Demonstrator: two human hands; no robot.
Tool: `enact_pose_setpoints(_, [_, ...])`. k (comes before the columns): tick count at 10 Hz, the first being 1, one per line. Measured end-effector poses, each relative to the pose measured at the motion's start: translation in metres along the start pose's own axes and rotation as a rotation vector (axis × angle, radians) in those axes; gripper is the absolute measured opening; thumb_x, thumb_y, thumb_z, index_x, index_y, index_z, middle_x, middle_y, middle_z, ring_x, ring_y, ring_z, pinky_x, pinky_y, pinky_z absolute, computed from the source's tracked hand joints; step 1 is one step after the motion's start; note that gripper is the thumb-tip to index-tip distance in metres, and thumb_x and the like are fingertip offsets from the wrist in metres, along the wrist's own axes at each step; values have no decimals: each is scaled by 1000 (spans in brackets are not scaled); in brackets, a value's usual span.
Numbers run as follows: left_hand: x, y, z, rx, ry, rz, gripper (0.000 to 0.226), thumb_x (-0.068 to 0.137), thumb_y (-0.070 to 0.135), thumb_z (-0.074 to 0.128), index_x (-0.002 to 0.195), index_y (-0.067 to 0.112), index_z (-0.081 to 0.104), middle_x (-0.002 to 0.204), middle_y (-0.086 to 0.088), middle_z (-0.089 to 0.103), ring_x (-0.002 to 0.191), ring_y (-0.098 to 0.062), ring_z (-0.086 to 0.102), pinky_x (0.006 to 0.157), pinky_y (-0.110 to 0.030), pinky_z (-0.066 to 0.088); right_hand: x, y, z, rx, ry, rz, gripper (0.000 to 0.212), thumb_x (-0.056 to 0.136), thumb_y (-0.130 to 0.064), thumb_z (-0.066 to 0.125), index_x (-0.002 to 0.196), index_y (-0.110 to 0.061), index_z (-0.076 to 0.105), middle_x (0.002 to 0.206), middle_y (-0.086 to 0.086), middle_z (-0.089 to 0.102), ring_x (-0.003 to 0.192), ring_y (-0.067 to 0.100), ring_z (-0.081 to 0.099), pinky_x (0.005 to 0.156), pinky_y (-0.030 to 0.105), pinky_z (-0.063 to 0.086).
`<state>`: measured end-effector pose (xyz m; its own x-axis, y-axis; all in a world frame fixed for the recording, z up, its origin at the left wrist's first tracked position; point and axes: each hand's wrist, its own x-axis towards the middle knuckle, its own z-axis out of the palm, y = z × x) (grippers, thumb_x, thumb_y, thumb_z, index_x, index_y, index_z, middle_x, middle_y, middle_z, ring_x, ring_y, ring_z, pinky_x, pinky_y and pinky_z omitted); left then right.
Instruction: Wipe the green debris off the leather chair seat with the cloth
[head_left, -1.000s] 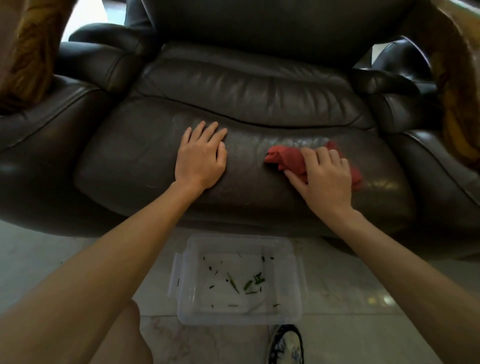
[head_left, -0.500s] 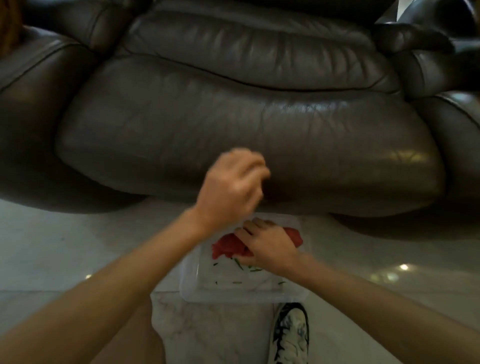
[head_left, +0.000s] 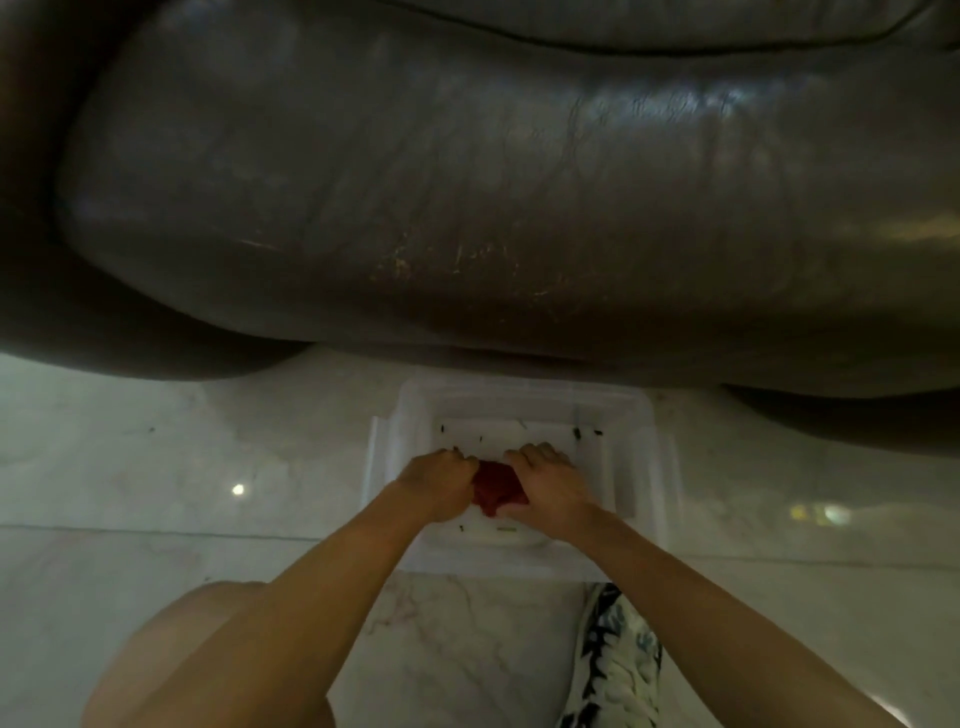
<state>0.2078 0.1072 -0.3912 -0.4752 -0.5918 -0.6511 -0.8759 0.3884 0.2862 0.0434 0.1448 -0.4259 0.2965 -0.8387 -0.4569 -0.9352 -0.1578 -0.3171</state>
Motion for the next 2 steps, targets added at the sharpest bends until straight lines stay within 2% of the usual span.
enact_pose_setpoints(1, [9, 3, 3, -25, 17, -1, 28, 94, 18, 36, 112, 6, 56, 114, -16, 60, 100, -29, 56, 74, -32, 43, 3, 7, 4, 17, 8, -18, 56, 81, -46, 59, 126, -16, 46, 124, 11, 52, 111, 29, 47, 97, 37, 33])
enact_pose_setpoints(2, [13, 13, -2, -73, 30, 7, 29, 95, 18, 34, 109, 6, 56, 110, -16, 61, 97, -29, 57, 72, -32, 42, 8, 10, -4, 37, -5, -61, 40, 86, -38, 54, 118, -14, 51, 116, 11, 56, 105, 27, 51, 87, 35, 40])
